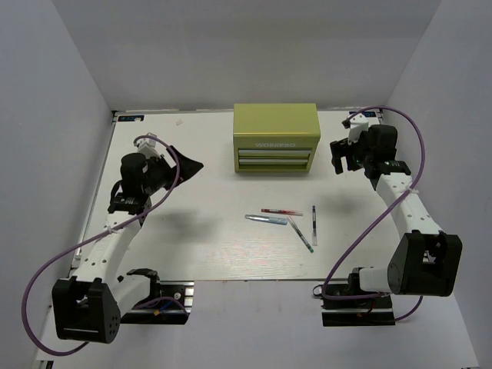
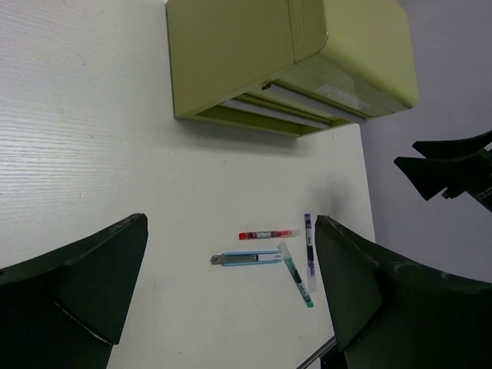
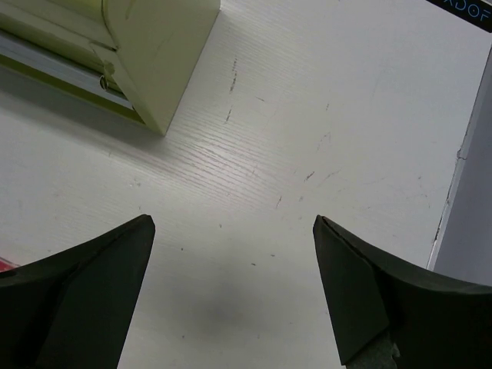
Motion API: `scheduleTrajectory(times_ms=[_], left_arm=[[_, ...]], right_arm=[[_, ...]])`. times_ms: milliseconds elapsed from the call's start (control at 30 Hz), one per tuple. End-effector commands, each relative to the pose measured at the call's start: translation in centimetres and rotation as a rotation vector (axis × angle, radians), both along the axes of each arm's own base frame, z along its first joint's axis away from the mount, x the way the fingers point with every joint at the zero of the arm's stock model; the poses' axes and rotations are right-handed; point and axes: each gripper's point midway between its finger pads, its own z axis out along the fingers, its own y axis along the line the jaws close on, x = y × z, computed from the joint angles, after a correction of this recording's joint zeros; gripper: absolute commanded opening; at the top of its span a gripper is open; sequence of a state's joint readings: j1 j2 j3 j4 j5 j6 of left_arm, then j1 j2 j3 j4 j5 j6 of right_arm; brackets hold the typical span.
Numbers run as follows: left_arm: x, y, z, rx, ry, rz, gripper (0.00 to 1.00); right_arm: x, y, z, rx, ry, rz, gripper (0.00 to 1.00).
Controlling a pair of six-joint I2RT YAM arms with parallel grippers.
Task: Sort the stationery into containers
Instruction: Open the drawer in the storage box.
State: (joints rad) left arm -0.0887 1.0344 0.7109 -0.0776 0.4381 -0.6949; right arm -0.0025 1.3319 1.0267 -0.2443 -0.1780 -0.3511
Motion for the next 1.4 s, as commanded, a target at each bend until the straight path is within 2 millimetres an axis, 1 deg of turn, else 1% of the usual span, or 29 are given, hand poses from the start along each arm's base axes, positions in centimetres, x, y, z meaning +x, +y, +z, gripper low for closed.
scheduleTrajectory(times_ms=[0, 67, 200, 333, 367, 400, 433, 500, 567, 600, 633, 667, 700, 733, 767, 800, 833, 900, 967, 1000, 1033, 1067, 1100, 1133, 1200, 1233, 1267, 1300, 1367], left_arm=[[0.4, -1.1, 1.0, -0.027, -0.028, -0.029, 1.00], [0.7, -1.4, 1.4, -0.044, -0.028, -0.022, 1.00], [1.5, -2.6, 1.5, -0.066, -0.033, -0.032, 1.00], [2.2, -3.9, 1.6, -0.084, -0.031, -0.046, 0.98], [2.7, -3.9, 1.1, -0.092, -0.015, -0.032, 0.94], [2.5, -4.9, 1.0, -0.103, -0.008, -0.054, 0.91], [2.8, -5.4, 1.6, -0.108, -0.030, -0.066, 0.86], [3.1, -6.7, 0.8, -0.111, -0.010, -0.086, 0.73], [3.5, -7.5, 0.5, -0.116, -0.011, -0.084, 0.64], [3.3, -8.3, 0.3, -0.125, -0.004, -0.096, 0.57], [3.6, -8.8, -0.5, -0.130, 0.018, -0.092, 0.55], [3.8, -9.4, -0.2, -0.135, 0.003, -0.105, 0.55], [3.8, -10.3, -0.1, -0.143, 0.004, -0.114, 0.56], [3.9, -10.8, -0.5, -0.147, 0.014, -0.114, 0.60], [4.5, -11.2, -0.7, -0.144, 0.009, -0.107, 0.66], [4.5, -12.1, -0.3, -0.163, 0.007, -0.115, 0.72], [4.7, -12.5, -0.4, -0.168, 0.005, -0.101, 0.74], [5.3, -13.4, -0.5, -0.205, 0.001, -0.079, 0.76], [5.1, -15.2, -0.8, -0.247, -0.002, -0.080, 0.76], [5.4, -15.1, -1.2, -0.258, 0.001, -0.064, 0.76], [5.1, -15.8, -1.6, -0.269, 0.007, -0.066, 0.73], [5.6, -16.1, -0.9, -0.297, -0.027, -0.048, 0.72], [5.8, -16.5, -0.9, -0.312, -0.035, -0.039, 0.70], [5.6, -17.2, -2.2, -0.318, -0.008, -0.037, 0.66], [6.0, -17.6, -2.8, -0.321, -0.011, -0.008, 0.63], [6.6, -17.7, -2.3, -0.336, -0.024, 0.008, 0.63], [6.3, -18.5, -3.6, -0.319, -0.002, 0.005, 0.63], [7.1, -18.2, -3.5, -0.316, -0.015, 0.044, 0.63], [7.1, -19.0, -2.8, -0.327, -0.041, 0.056, 0.63]], right_arm=[[0.3, 0.1, 2.1, -0.037, -0.048, 0.044, 0.90], [-0.3, 0.1, 2.5, -0.073, -0.049, 0.093, 0.90], [-1.5, 1.5, 3.6, -0.117, -0.074, 0.250, 0.90], [-2.1, 1.7, 4.9, -0.127, -0.122, 0.270, 0.90], [-2.5, 1.8, 5.8, -0.147, -0.154, 0.288, 0.90], [-2.6, 1.9, 6.1, -0.152, -0.167, 0.301, 0.90], [-3.0, 2.8, 6.2, -0.165, -0.183, 0.383, 0.90], [-3.6, 3.3, 6.3, -0.167, -0.194, 0.435, 0.90], [-4.3, 4.9, 7.3, -0.141, -0.239, 0.534, 0.90], [-4.5, 5.7, 8.1, -0.128, -0.274, 0.579, 0.83], [-4.4, 6.1, 8.8, -0.130, -0.309, 0.609, 0.73], [-4.5, 7.3, 9.9, -0.124, -0.347, 0.640, 0.52], [-4.1, 8.2, 11.5, -0.129, -0.405, 0.663, 0.44], [-3.9, 8.5, 12.0, -0.118, -0.415, 0.660, 0.39], [-3.6, 9.0, 12.2, -0.114, -0.418, 0.669, 0.39], [-2.9, 9.6, 13.1, -0.116, -0.435, 0.679, 0.43], [-2.4, 10.5, 12.7, -0.108, -0.421, 0.699, 0.51], [-1.0, 11.7, 12.6, -0.112, -0.414, 0.718, 0.74], [-0.5, 13.8, 13.1, -0.114, -0.433, 0.759, 0.80], [0.2, 13.9, 13.1, -0.127, -0.443, 0.763, 0.81], [0.1, 15.1, 12.9, -0.131, -0.448, 0.796, 0.81], [0.5, 15.4, 13.0, -0.151, -0.457, 0.805, 0.81], [1.5, 15.7, 12.0, -0.170, -0.439, 0.813, 0.81], [1.4, 16.8, 11.6, -0.173, -0.434, 0.836, 0.81], [2.6, 17.2, 11.2, -0.195, -0.427, 0.822, 0.81], [3.1, 17.4, 10.8, -0.195, -0.422, 0.815, 0.81], [3.7, 17.9, 10.9, -0.199, -0.439, 0.809, 0.81], [3.9, 18.2, 10.8, -0.196, -0.435, 0.797, 0.81], [4.9, 18.4, 10.7, -0.207, -0.448, 0.769, 0.79]])
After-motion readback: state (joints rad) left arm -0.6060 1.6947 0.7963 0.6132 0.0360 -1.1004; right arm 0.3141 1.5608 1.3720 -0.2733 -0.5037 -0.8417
